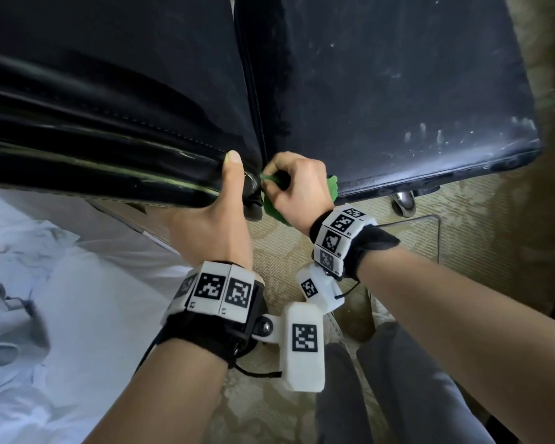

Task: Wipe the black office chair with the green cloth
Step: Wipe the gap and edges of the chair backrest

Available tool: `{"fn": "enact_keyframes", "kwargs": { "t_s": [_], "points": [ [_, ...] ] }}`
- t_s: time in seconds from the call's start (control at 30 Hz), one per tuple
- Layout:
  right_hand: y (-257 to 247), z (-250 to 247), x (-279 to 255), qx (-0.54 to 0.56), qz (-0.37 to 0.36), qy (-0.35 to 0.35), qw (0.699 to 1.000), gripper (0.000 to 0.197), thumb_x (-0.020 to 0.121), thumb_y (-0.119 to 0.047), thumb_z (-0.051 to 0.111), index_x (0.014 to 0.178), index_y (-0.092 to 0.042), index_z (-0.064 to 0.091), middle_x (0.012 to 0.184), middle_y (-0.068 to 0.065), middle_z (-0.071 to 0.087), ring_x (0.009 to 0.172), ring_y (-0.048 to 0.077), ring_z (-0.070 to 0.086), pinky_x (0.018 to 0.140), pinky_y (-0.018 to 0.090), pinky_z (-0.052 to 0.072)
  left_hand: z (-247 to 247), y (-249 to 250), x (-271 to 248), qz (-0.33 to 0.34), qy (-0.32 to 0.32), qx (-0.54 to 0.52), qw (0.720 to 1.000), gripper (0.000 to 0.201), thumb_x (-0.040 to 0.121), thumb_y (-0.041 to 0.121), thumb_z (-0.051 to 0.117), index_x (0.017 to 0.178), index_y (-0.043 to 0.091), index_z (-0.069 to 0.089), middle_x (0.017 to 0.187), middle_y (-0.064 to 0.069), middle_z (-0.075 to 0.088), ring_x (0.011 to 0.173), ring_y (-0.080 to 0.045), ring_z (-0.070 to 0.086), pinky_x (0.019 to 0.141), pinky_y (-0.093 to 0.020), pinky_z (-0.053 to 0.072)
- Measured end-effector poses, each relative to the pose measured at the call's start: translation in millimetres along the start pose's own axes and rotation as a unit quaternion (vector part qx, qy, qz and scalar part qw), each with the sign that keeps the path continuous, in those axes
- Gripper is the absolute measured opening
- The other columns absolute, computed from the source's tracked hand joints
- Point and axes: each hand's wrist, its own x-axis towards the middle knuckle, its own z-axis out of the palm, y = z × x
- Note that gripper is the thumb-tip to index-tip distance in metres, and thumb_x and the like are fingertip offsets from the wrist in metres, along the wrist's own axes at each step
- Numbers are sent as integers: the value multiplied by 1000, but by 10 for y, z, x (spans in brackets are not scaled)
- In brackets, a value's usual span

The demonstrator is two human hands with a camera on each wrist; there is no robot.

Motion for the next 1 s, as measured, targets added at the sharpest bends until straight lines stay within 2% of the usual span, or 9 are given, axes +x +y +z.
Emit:
{"fn": "enact_keyframes", "kwargs": {
  "t_s": [0.07, 0.17, 0.3, 0.5, 0.57, 0.63, 0.73, 0.9, 1.0],
  "points": [
    [35, 34, 28, -28, 14, -34, 999, 11, 73, 2, 64, 77, -8, 69, 78, 1, 66, 70, 14, 58, 67, 22, 47, -9, -19, 36, -9, 1, 0, 1000, 36, 71, 59, 79, 94, 38, 63, 81, 36, 67, 84, 21, 61, 77, -4, 44],
    [24, 4, 7, -5, 26, -21, 999, 12, 75, 2, 63, 76, -8, 69, 76, -1, 66, 69, 13, 60, 62, 12, 44, -11, -3, 16, -1, 6, 6, 1000, 53, 65, 68, 75, 105, 36, 64, 88, 33, 69, 87, 19, 61, 88, -14, 51],
    [4, -7, -33, 35, 41, 13, 998, 13, 79, 2, 63, 75, -9, 70, 69, -8, 63, 61, 1, 57, 60, 3, 40, -13, 85, -72, -1, 5, -2, 1000, 57, 76, 44, 83, 99, 45, 31, 73, 49, 49, 80, 31, 51, 75, 5, 36],
    [44, 116, 4, 1, 83, -27, 996, 16, 79, 1, 62, 74, -12, 69, 63, -7, 60, 56, -8, 53, 56, -4, 32, -15, 95, -80, 6, 1, -13, 1000, 56, 78, 40, 83, 95, 47, 29, 71, 59, 46, 77, 33, 50, 70, 7, 34],
    [22, 89, 11, -15, 87, -44, 995, 15, 81, -2, 63, 75, -15, 69, 65, -7, 62, 60, -3, 52, 58, -4, 33, -20, 66, -47, 8, -2, -15, 1000, 56, 74, 49, 82, 106, 46, 36, 83, 48, 57, 83, 29, 53, 75, 4, 38],
    [-33, 0, -9, -23, 87, -48, 995, 14, 82, -5, 64, 77, -17, 69, 68, -8, 65, 65, 2, 55, 60, -3, 35, -48, 46, -4, 6, -13, -17, 1000, 79, 67, 63, 80, 129, 32, 43, 111, 26, 65, 103, 16, 58, 94, -11, 46],
    [-195, -190, -72, -8, 76, -19, 997, 11, 84, -8, 65, 78, -17, 68, 68, -11, 65, 69, 6, 61, 66, 8, 45, -169, 80, 11, 22, -41, -22, 999, 91, 68, 60, 81, 140, 19, 41, 135, 9, 58, 124, -2, 55, 109, -27, 43],
    [-426, -323, -289, -10, 45, 10, 999, 9, 84, -13, 69, 79, -18, 65, 68, -11, 65, 68, 2, 60, 68, 18, 50, -443, 141, 13, 8, -78, 16, 997, 83, 62, 45, 74, 133, 17, 42, 131, -13, 59, 118, -31, 59, 103, -48, 49],
    [-433, -260, -420, -13, 54, 48, 997, 10, 83, -12, 72, 79, -17, 64, 70, -9, 66, 69, 5, 62, 72, 28, 55, -575, 90, 92, 28, -96, 74, 992, 55, 66, 30, 70, 114, 17, 47, 113, -16, 65, 103, -33, 66, 88, -50, 56]
  ]
}}
